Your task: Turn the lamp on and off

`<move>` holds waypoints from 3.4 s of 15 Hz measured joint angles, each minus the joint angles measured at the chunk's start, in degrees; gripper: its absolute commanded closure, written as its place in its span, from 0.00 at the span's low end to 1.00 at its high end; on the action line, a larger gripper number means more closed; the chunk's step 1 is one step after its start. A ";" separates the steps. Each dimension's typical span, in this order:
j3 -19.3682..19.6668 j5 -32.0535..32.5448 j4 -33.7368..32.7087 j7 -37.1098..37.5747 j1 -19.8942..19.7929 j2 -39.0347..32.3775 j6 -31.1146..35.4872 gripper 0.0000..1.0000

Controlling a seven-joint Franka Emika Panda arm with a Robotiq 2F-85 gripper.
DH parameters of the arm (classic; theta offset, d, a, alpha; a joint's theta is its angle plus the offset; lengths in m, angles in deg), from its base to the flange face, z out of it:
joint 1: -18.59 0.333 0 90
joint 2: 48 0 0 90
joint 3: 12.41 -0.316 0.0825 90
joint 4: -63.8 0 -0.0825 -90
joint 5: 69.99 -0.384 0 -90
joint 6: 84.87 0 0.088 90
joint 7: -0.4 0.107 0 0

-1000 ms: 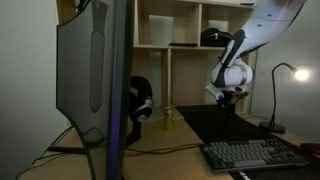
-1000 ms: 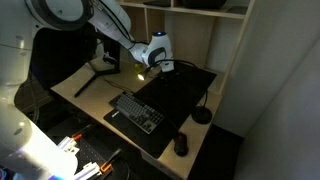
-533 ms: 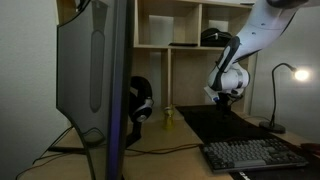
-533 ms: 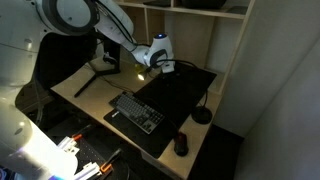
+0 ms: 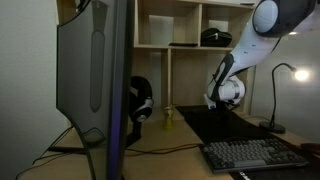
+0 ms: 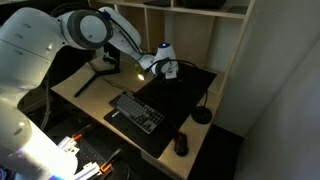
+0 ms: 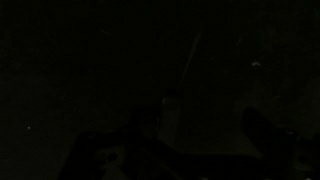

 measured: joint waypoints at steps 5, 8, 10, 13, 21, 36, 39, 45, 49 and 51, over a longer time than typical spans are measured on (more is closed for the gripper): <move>-0.89 -1.02 -4.82 0.01 -0.56 -2.58 -0.45 0.00; -1.02 -1.03 -6.68 0.01 -0.90 -3.33 -2.66 0.00; -1.04 -1.03 -7.44 0.01 -1.05 -3.57 -3.91 0.00; -1.06 -1.03 -8.65 0.01 -1.26 -3.99 -5.70 0.00; -1.05 -0.93 -8.91 -0.01 -1.23 -3.98 -5.89 0.41; -0.76 -0.54 -8.89 -0.08 -1.21 -3.60 -7.26 0.95; -0.76 -0.43 -8.89 -0.09 -1.21 -3.60 -7.28 0.56; -0.57 -0.25 -9.02 -0.66 -1.39 -3.60 -7.28 0.21; -0.54 0.28 -9.02 -1.72 -1.78 -3.70 -7.29 0.38; -0.54 0.45 -9.02 -2.49 -1.94 -3.83 -7.28 0.41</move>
